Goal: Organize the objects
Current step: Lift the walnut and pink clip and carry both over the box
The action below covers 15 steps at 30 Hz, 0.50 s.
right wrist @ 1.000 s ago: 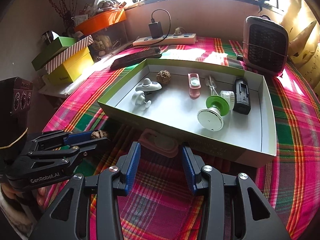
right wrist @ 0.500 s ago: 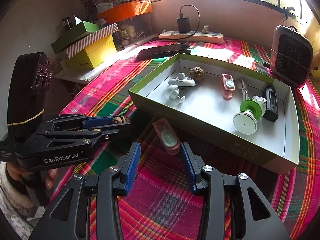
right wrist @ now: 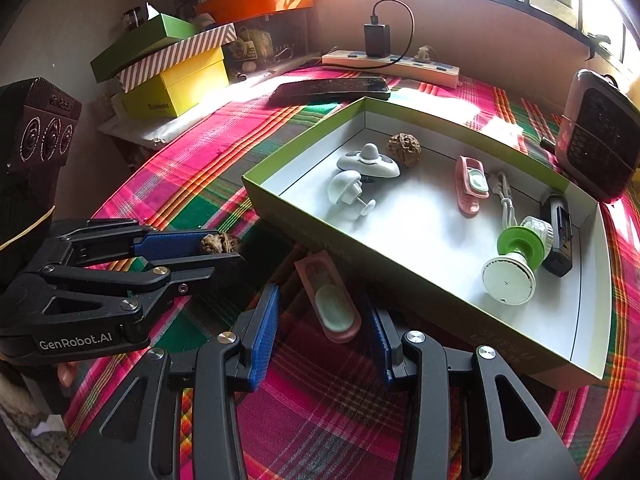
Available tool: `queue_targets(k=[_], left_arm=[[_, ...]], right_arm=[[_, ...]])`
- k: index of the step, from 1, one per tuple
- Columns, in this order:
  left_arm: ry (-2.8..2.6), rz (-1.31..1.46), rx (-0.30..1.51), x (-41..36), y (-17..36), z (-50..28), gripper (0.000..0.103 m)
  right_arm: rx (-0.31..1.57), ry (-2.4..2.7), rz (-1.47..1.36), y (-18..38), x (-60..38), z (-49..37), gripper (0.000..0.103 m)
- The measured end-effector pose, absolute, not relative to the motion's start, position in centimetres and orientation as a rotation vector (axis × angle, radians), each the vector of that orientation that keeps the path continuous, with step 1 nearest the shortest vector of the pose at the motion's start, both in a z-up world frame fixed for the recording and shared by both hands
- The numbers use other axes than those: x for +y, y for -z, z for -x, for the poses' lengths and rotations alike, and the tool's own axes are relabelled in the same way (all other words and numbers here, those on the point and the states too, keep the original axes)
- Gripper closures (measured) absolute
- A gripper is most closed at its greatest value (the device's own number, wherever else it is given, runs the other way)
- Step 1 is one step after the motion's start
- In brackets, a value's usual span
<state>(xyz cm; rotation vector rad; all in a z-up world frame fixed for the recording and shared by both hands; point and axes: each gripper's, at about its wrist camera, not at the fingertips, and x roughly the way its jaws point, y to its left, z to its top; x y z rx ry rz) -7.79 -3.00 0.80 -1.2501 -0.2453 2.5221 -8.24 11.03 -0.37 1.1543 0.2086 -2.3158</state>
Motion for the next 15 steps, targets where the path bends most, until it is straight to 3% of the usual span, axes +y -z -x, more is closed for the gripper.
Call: queue_targets(k=[15], left_arm=[[-2.521, 1.251, -0.247, -3.10, -0.75, 7.82, 0.072]], right_arm=[[0.280, 2.353, -1.136, 0.51, 10.05, 8.14, 0.061]])
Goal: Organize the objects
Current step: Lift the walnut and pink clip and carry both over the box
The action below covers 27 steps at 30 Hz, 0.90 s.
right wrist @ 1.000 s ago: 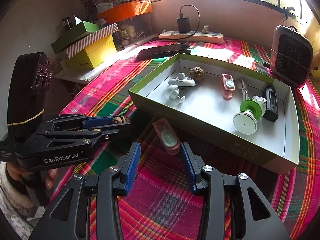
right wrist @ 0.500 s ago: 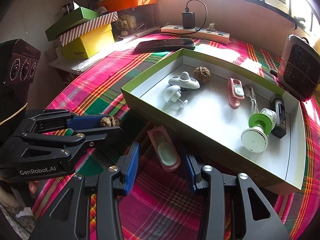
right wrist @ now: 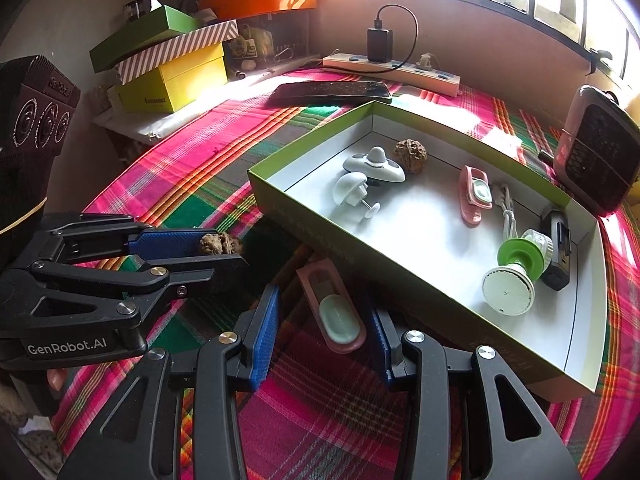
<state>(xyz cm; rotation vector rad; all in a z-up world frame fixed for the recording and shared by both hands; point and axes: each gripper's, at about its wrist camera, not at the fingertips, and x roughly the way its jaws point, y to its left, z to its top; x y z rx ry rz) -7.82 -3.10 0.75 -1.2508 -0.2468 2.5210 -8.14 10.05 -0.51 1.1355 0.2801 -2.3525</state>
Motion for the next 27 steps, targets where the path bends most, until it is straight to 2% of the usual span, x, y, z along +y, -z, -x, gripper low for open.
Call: queue_targets(k=[4, 13, 27], left_arm=[[-2.523, 1.250, -0.246, -3.09, -0.76, 7.84, 0.072], [-2.533, 1.247, -0.220, -3.01, -0.80, 8.04, 0.072], [-2.553, 1.234, -0.186, -2.74, -0.80, 7.96, 0.072]], right_arm=[[0.276, 2.376, -1.141, 0.50, 10.44, 8.34, 0.073], [0.269, 2.382, -1.143, 0.46, 10.66, 8.51, 0.084], [0.264, 2.380, -1.143, 0.46, 10.60, 8.37, 0.085]])
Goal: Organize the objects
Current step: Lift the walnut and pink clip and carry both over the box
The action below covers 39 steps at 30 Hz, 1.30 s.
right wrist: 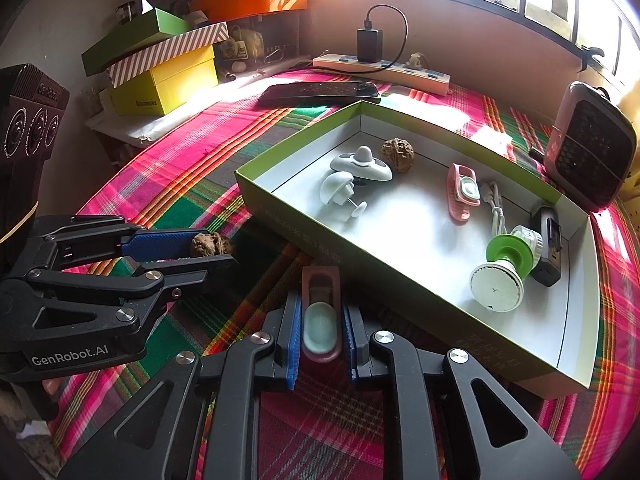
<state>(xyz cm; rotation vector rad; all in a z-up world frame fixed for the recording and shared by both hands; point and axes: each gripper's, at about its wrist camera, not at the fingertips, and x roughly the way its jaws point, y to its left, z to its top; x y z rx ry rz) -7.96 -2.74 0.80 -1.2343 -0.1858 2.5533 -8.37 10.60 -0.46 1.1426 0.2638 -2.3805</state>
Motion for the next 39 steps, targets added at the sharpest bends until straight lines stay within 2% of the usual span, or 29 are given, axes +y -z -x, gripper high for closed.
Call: queue_targets(k=[17, 39], left_arm=[[-2.571, 1.245, -0.159, -2.3, -1.0, 7.9, 0.072], [-2.590, 1.165, -0.122, -1.2, -3.9, 7.3, 0.072]], right_arm=[[0.194, 2.373, -1.138, -0.1, 11.5, 8.1, 0.085], [0.101, 2.393, -1.066, -3.3, 13.2, 7.2, 0.085]])
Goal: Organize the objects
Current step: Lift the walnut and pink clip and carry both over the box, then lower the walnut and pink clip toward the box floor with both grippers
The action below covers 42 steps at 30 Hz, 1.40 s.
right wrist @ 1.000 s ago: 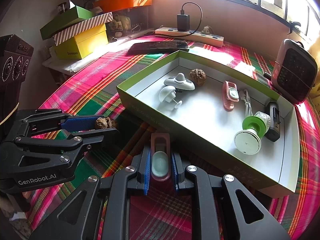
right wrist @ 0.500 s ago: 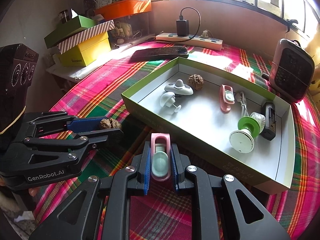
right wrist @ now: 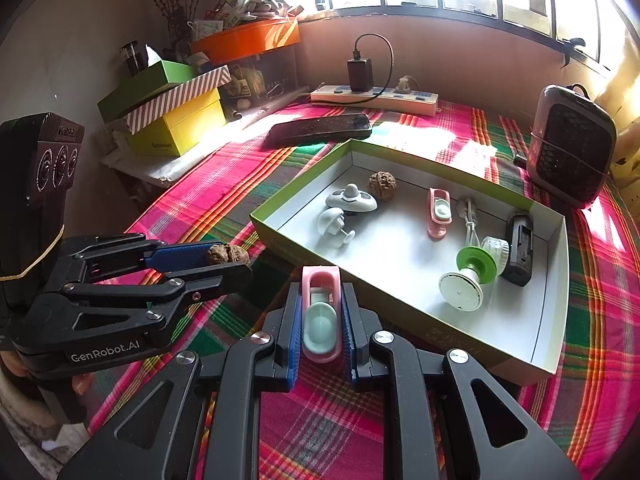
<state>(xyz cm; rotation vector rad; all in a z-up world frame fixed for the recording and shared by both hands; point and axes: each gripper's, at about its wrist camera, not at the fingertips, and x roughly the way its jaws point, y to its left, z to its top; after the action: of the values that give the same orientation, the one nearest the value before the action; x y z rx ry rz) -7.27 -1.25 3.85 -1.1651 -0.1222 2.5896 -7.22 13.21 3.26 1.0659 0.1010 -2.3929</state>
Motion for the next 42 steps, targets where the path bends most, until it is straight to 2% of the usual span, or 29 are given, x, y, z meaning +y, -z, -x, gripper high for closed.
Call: queue_targets(k=[18, 31, 42], left_arm=[[-2.565, 1.127, -0.085, 0.8, -5.1, 9.7, 0.072], [-2.543, 1.143, -0.077, 2.0, -4.7, 12.8, 0.072], [-2.520, 1.183, -0.046, 2.9, -3.8, 14.2, 0.072]], right_arm=[[0.074, 2.466, -1.104, -4.5, 15.9, 10.6, 0.085], [0.003, 2.449, -1.186, -2.9, 16.7, 14.0, 0.085], [0.022, 2.426, -1.233, -1.5, 16.6, 15.3, 0.085]])
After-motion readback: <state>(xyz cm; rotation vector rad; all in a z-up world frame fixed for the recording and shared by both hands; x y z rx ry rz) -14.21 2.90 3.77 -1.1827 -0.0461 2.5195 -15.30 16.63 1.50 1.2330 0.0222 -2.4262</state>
